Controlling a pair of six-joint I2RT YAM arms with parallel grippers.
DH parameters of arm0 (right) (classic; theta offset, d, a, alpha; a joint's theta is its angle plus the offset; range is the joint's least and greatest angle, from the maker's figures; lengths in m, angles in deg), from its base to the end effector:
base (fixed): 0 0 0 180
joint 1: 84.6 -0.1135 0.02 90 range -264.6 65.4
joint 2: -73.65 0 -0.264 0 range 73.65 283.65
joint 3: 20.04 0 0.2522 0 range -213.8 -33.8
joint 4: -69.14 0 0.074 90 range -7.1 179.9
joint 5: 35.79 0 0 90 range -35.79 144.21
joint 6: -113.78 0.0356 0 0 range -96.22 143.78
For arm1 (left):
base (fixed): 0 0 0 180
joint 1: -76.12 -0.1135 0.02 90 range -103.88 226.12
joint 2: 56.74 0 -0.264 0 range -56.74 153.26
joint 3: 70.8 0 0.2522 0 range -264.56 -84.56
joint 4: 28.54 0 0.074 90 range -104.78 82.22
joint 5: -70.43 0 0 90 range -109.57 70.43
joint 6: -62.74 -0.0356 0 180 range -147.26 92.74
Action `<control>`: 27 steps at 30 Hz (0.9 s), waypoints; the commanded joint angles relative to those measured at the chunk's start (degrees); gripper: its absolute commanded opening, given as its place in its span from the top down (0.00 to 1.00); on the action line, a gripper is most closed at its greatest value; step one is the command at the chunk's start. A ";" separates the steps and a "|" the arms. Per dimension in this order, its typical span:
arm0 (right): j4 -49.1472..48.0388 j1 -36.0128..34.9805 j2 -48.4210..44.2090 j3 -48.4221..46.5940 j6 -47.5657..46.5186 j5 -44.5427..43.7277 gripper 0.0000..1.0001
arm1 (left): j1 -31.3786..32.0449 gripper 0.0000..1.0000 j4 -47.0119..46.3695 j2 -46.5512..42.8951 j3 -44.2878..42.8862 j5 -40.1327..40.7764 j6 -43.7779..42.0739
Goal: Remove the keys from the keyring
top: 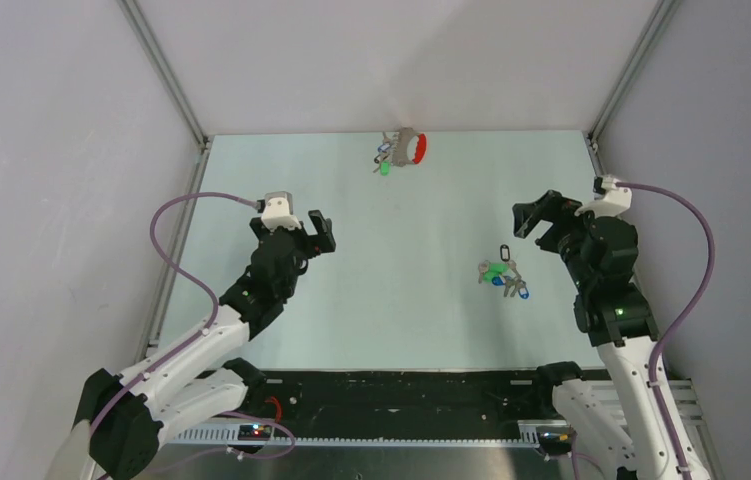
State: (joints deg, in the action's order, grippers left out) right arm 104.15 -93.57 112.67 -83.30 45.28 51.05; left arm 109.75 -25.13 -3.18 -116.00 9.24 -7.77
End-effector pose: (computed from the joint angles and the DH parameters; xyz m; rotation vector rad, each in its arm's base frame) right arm 0.1509 0.0218 0.3628 0.2334 1.7553 0.3379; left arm 0.1891 -0.1052 0.2678 -0.1447 1.7501 -0.2301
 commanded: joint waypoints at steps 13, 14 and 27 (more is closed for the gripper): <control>-27.82 -13.17 35.70 -6.07 9.68 -4.10 0.10 | 0.30 0.00 -3.01 -0.64 0.37 1.16 1.52; -29.80 -13.31 40.54 -7.03 11.72 -4.16 0.10 | 0.30 0.00 -3.08 -0.65 0.43 1.24 1.52; -40.10 -14.13 84.63 -41.14 28.23 -2.88 0.92 | 0.16 0.00 -3.08 2.05 -0.38 2.45 1.60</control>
State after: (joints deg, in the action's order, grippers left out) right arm 68.00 -107.17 186.88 -112.04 66.24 49.46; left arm 109.75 -26.24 -1.74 -116.00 9.42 -6.74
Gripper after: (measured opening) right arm 0.247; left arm 0.996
